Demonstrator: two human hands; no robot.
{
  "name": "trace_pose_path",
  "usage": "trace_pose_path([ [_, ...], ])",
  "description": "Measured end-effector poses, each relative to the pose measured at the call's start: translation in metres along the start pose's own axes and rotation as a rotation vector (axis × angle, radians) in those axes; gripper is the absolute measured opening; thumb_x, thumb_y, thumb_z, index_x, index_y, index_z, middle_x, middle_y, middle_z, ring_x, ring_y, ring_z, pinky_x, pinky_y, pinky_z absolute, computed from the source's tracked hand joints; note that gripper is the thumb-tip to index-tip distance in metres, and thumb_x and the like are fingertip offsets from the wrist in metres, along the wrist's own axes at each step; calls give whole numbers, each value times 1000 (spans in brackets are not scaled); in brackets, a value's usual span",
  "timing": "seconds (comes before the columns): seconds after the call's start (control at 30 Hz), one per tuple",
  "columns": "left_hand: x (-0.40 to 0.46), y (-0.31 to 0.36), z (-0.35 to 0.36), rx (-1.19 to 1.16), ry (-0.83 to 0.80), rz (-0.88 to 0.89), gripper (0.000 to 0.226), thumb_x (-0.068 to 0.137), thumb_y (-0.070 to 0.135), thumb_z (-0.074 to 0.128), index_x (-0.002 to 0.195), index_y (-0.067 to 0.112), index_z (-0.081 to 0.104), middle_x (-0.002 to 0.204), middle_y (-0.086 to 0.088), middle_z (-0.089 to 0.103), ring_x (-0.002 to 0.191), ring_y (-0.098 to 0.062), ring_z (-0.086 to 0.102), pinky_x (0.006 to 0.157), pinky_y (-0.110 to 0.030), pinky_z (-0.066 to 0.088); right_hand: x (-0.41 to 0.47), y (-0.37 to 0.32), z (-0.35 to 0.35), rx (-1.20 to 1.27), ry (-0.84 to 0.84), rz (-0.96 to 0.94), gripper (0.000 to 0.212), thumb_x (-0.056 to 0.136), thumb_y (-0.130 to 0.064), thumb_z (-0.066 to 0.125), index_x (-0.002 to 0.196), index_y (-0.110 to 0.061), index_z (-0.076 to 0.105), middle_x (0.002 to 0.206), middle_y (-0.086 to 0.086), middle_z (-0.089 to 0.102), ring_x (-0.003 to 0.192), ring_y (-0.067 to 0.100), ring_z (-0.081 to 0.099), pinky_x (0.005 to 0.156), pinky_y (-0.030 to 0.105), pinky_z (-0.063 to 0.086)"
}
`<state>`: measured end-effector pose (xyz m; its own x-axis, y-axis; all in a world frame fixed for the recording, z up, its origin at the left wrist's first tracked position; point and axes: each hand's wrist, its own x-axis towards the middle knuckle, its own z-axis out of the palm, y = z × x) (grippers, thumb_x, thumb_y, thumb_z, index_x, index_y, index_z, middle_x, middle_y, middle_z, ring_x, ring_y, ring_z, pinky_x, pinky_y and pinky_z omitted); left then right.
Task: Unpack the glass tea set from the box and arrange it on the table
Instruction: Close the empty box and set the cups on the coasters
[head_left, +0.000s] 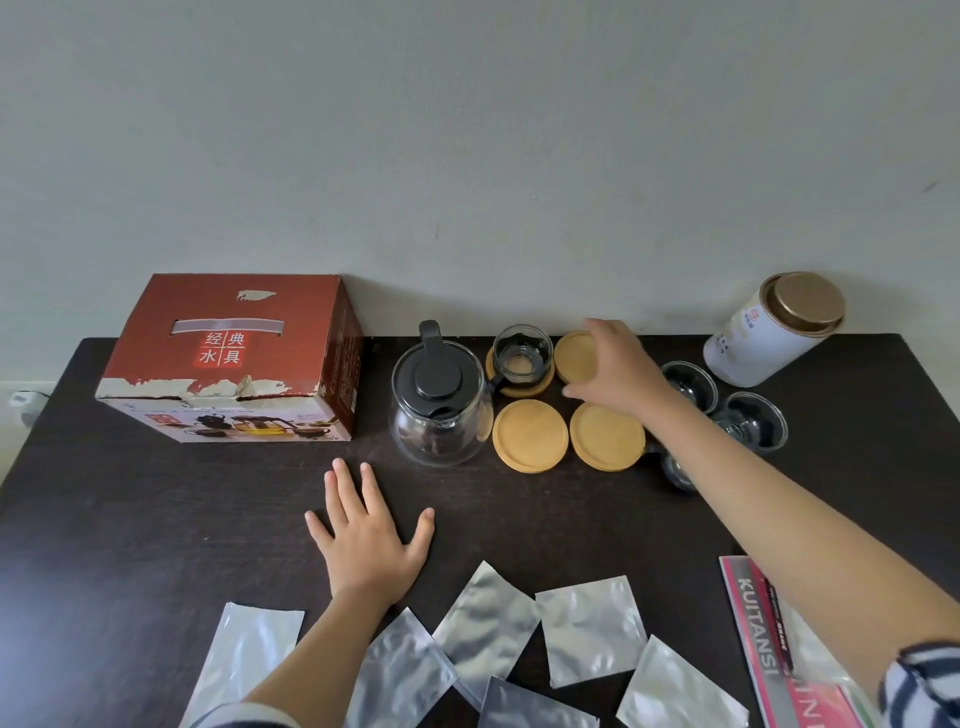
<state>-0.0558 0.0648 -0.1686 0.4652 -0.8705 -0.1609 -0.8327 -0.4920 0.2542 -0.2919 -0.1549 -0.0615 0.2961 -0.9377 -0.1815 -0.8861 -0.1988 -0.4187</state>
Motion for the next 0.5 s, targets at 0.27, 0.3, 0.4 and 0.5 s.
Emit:
trace_pose_path([
  [0.27, 0, 0, 1, 3, -3, 1, 101, 75, 75, 20, 150, 9, 17, 159, -15, 0, 147, -29, -4, 111, -61, 9, -16, 74, -44, -161, -101, 335, 105, 65, -48, 82, 145, -10, 26, 146, 20, 32, 133, 36, 35, 100, 45, 41],
  [0.3, 0, 0, 1, -1, 0, 1, 100, 75, 75, 21, 150, 8, 18, 159, -15, 0, 147, -29, -4, 111, -61, 9, -17, 78, -45, -144, -127, 347, 108, 64, -48, 83, 146, -10, 24, 147, 19, 32, 133, 36, 35, 101, 45, 42],
  [0.4, -1, 0, 1, -3, 2, 1, 100, 75, 74, 22, 149, 8, 19, 159, -15, 2, 147, -30, -3, 111, -62, 10, -20, 80, -42, -139, -168, 362, 98, 68, -39, 82, 144, -8, 27, 143, 16, 39, 126, 32, 45, 94, 41, 46],
  [0.5, 0, 0, 1, -3, 0, 1, 100, 75, 74, 22, 149, 8, 20, 159, -15, 2, 147, -30, -3, 110, -62, 11, -21, 78, -40, -181, -109, 363, 81, 67, -30, 79, 133, -7, 39, 130, 15, 46, 112, 30, 51, 81, 38, 50],
])
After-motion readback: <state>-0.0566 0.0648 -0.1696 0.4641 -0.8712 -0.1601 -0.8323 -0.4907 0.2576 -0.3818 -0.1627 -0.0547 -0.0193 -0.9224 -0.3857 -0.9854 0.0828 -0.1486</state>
